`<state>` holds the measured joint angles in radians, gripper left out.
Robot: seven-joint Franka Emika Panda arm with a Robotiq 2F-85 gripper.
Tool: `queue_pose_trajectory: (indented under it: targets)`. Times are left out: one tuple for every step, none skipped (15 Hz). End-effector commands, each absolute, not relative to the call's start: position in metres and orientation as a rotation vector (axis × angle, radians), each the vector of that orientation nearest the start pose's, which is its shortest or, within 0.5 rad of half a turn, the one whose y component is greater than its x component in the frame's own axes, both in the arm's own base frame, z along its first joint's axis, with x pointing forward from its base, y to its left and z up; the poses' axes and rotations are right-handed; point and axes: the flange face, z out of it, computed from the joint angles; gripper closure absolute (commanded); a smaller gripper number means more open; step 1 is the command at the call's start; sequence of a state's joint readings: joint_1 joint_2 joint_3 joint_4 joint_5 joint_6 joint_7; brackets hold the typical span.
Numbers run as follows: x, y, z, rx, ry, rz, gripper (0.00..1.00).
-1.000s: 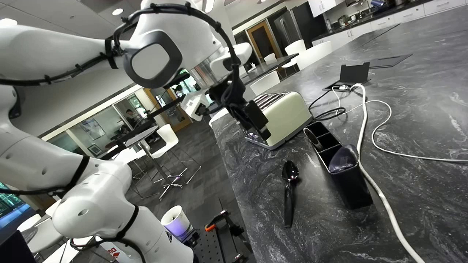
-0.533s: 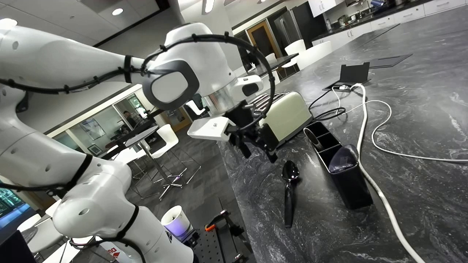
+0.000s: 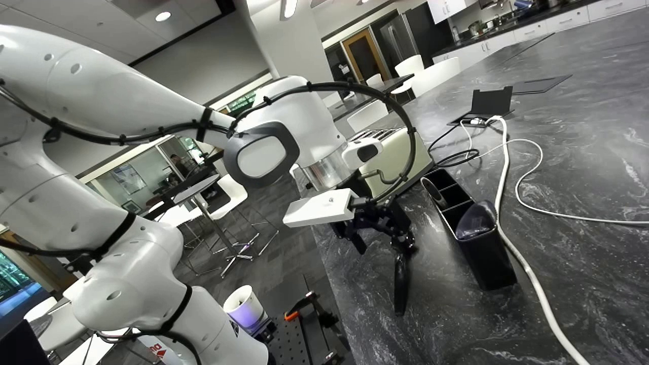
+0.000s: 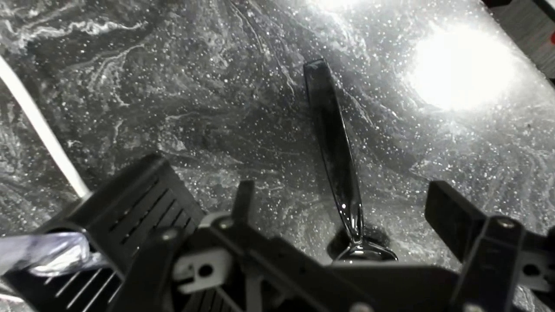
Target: Move the spoon to the left
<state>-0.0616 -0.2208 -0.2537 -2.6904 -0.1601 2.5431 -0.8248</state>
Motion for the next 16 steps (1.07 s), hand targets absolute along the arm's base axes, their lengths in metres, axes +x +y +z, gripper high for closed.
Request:
queue_pose_trajectory:
  targets:
    - [0.392, -0.122, 0.306, -3.048, -1.016, -0.056, 0.0]
    - [0.392, -0.122, 0.306, -3.047, -1.018, -0.055, 0.0]
    - [0.394, -0.121, 0.305, -3.043, -1.085, -0.062, 0.0]
    - [0.396, -0.118, 0.303, -3.054, -1.11, -0.056, 0.0]
    - [0.398, -0.113, 0.299, -3.047, -1.163, -0.055, 0.0]
    - [0.4, -0.109, 0.297, -3.043, -1.207, -0.058, 0.0]
    - [0.404, -0.105, 0.294, -3.045, -1.234, -0.078, 0.0]
    - [0.407, -0.102, 0.291, -3.046, -1.253, -0.102, 0.0]
    - [0.41, -0.099, 0.287, -3.043, -1.267, -0.131, 0.0]
    - [0.412, -0.097, 0.283, -3.041, -1.277, -0.154, 0.0]
    - [0.413, -0.095, 0.277, -3.041, -1.28, -0.176, 0.0]
    - [0.414, -0.094, 0.273, -3.041, -1.28, -0.2, 0.0]
    - [0.414, -0.092, 0.266, -3.038, -1.274, -0.218, 0.0]
    - [0.414, -0.091, 0.261, -3.039, -1.268, -0.232, 0.0]
    - [0.413, -0.09, 0.255, -3.037, -1.261, -0.24, 0.0]
    - [0.412, -0.089, 0.25, -3.035, -1.256, -0.243, 0.0]
